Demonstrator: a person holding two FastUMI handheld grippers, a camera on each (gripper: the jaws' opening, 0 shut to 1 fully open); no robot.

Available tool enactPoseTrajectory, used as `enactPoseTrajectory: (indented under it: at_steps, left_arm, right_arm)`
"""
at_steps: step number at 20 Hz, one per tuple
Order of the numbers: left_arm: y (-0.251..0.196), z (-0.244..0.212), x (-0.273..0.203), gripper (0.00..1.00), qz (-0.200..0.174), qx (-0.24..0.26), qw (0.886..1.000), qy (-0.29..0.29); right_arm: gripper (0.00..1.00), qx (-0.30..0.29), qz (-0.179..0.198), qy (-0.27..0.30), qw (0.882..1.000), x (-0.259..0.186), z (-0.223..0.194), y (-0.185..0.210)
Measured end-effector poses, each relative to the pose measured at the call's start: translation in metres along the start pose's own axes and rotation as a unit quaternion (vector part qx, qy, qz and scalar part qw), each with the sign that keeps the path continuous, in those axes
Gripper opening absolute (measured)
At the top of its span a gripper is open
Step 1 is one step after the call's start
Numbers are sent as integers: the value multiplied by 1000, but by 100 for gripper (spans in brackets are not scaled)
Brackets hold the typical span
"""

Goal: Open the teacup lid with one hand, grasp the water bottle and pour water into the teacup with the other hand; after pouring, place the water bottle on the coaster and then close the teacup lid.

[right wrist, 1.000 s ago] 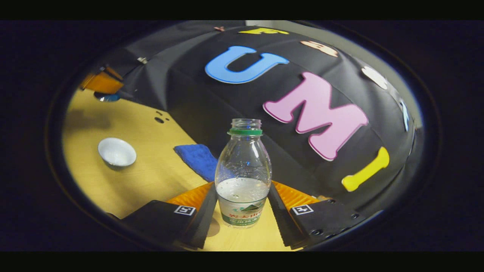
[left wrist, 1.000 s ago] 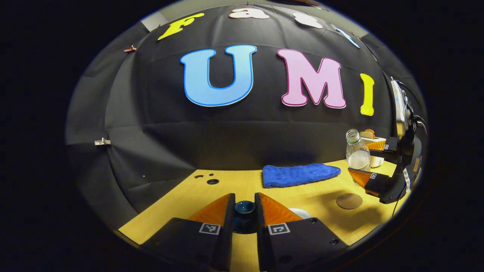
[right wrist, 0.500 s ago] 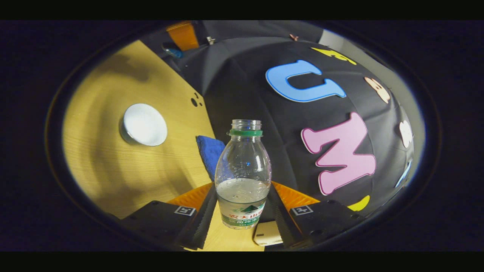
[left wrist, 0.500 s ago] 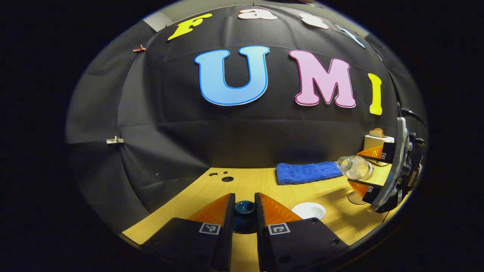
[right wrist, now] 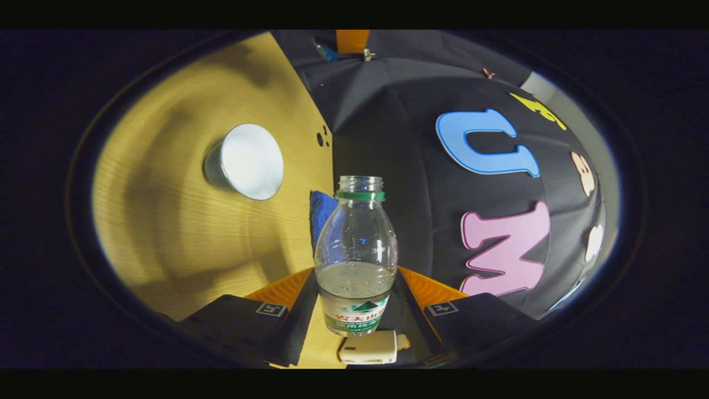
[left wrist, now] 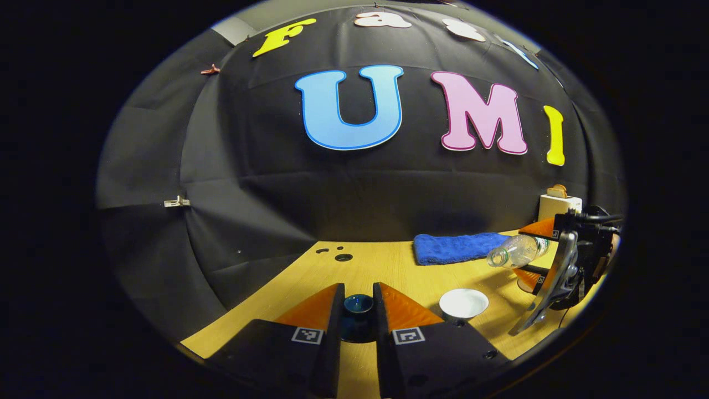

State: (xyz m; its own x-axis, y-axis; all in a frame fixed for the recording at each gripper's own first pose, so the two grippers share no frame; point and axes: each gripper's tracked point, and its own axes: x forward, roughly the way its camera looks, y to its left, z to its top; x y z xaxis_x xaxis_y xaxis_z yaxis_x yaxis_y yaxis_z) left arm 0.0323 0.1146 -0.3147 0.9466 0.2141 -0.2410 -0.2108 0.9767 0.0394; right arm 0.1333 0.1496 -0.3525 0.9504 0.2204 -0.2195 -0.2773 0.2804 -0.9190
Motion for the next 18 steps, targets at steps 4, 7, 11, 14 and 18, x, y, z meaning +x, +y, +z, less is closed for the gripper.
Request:
enactPoseTrajectory:
  at_steps: [4,7,11,14,18]
  left_arm:
    - [3,-2,-3,27,2,0,1000,0]
    - [5,-3,-4,27,3,-3,1000,1]
    - [10,-4,-7,29,8,0,1000,-2]
    - [13,-5,-8,27,8,-2,1000,-2]
    - [15,-8,-9,27,7,-1,1000,-1]
  right_arm:
    - [76,-45,6,-9,999,0,5,2]
    - [76,-82,14,-15,996,1,8,7]
    - [76,-124,19,-23,992,1,7,10]
    - [73,-142,21,-24,989,1,7,10]
    - [76,-168,20,-30,985,1,7,12]
